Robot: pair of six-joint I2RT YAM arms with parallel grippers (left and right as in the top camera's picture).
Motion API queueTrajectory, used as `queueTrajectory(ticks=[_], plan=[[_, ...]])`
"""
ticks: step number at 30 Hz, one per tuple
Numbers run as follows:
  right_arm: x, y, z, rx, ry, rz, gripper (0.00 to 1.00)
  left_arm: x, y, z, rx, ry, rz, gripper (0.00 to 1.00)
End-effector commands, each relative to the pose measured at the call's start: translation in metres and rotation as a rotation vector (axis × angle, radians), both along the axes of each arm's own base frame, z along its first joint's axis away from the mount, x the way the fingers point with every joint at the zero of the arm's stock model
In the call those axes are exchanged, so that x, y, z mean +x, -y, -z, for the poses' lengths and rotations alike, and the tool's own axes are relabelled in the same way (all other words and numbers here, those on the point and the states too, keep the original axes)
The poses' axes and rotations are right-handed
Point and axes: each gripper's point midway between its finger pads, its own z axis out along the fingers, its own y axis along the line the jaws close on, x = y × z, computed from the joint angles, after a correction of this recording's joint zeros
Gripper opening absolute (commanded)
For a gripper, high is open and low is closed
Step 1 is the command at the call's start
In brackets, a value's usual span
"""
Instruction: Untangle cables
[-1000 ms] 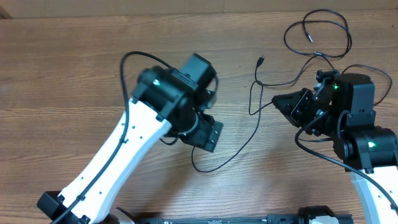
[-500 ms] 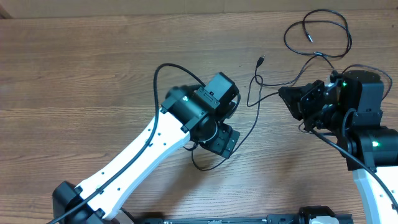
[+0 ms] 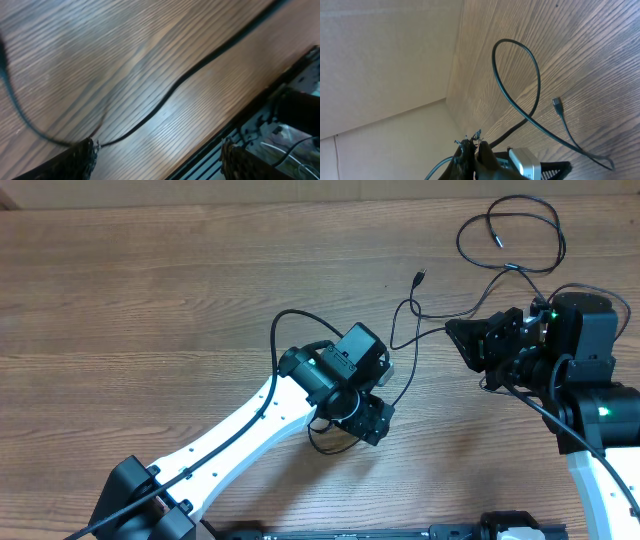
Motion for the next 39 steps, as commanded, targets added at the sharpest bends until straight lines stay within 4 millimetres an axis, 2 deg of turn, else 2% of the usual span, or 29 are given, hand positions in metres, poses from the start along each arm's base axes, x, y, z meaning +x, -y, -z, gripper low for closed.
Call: queueTrajectory(ticks=[1,7,10,17,19,21,29,31,36,39], plan=[[-0.001,0.001,-0.009,0.011,0.025,0.004,0.04,-0.009,0.01,-0.002,-0.044,-0.005,0.056,0.81],[-0.001,0.001,-0.009,0.012,0.025,0.005,0.04,-0.008,0.016,0.004,-0.039,0.029,0.084,0.81],[-0.001,0.001,-0.01,0.012,0.026,0.004,0.04,-0.008,0.024,0.017,-0.044,0.033,0.094,0.76],[-0.001,0.001,-0.009,0.012,0.025,0.004,0.04,-0.003,0.031,0.041,-0.03,-0.003,0.045,0.73],[-0.002,0.001,-0.009,0.012,0.025,0.004,0.04,-0.003,0.031,0.045,-0.024,-0.012,0.036,0.68],[-0.001,0.001,-0.009,0.011,0.025,0.004,0.04,-0.003,0.03,0.046,-0.018,-0.017,0.035,0.53],[0.0,0.008,-0.004,-0.025,0.015,0.036,0.04,-0.007,0.026,0.048,0.0,-0.037,0.035,0.1],[-0.001,0.011,-0.001,-0.038,0.004,0.05,0.04,-0.008,0.024,0.048,0.007,-0.044,0.033,0.04],[-0.001,0.026,0.009,-0.104,-0.028,0.118,0.04,-0.006,0.014,0.047,0.032,-0.068,0.01,0.04],[-0.003,0.038,0.018,-0.157,-0.059,0.17,0.04,0.0,0.007,0.039,0.045,-0.081,-0.016,0.04]])
